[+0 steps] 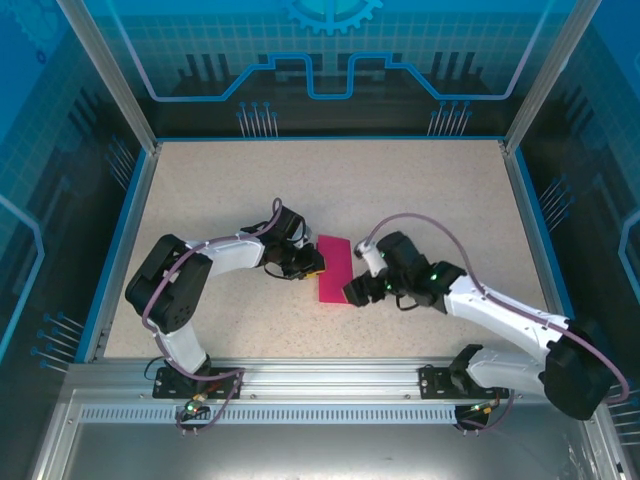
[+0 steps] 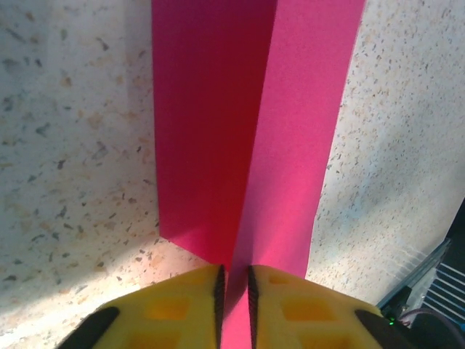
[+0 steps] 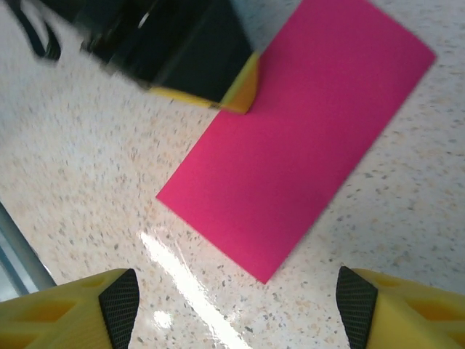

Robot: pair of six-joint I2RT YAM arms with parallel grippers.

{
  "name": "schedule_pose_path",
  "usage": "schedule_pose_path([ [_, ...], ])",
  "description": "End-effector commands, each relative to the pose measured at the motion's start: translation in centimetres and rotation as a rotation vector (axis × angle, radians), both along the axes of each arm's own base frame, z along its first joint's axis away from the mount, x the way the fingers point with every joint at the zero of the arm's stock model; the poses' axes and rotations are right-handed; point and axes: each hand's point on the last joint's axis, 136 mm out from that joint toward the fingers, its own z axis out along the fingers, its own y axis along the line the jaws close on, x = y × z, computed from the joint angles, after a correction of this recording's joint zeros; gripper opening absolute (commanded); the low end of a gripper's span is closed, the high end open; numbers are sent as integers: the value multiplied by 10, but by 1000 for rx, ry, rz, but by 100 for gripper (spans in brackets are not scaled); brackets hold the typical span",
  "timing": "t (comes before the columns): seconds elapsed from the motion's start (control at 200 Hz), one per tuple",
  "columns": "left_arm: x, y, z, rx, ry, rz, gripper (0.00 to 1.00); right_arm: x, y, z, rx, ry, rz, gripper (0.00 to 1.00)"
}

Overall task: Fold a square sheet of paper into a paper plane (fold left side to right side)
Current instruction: Third fold the triangle at the center of the table.

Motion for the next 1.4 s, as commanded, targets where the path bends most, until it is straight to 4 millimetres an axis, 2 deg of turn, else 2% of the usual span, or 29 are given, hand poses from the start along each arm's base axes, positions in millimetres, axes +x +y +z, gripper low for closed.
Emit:
schedule_pose_path([
  [0.0, -4, 0, -3, -13, 26, -6, 12, 3, 11, -3, -108, -263, 87, 76],
  [0.155, -5, -1, 1, -22, 23, -7, 5, -14, 36, -21, -188, -434, 237, 77],
  [0.46, -5, -4, 4, -47, 30, -11, 1, -7, 64, -43, -272, -467, 317, 78],
  [0.65, -6, -5, 5, -51, 32, -15, 1, 6, 75, -46, -285, -474, 284, 75],
  [0.78, -7, -4, 6, -50, 30, -18, 0, 11, 79, -48, -269, -444, 266, 58],
  [0.96, -8, -2, 4, -36, 28, -24, 1, 3, 79, -51, -245, -381, 292, 23],
  [1.065, -7, -2, 5, -30, 23, -34, 7, -3, 76, -52, -220, -326, 309, 9],
  [1.165, -8, 2, 12, -13, 5, -53, 20, -9, 73, -52, -169, -235, 318, 0],
  [1.261, -7, 11, 21, 2, -16, -55, 36, -13, 71, -50, -111, -151, 332, 0],
  [1.311, -5, 16, 27, 3, -31, -49, 40, -13, 70, -48, -80, -108, 338, 0],
  [1.391, -1, 23, 36, 6, -57, -40, 40, -15, 72, -46, -27, -39, 347, 0],
])
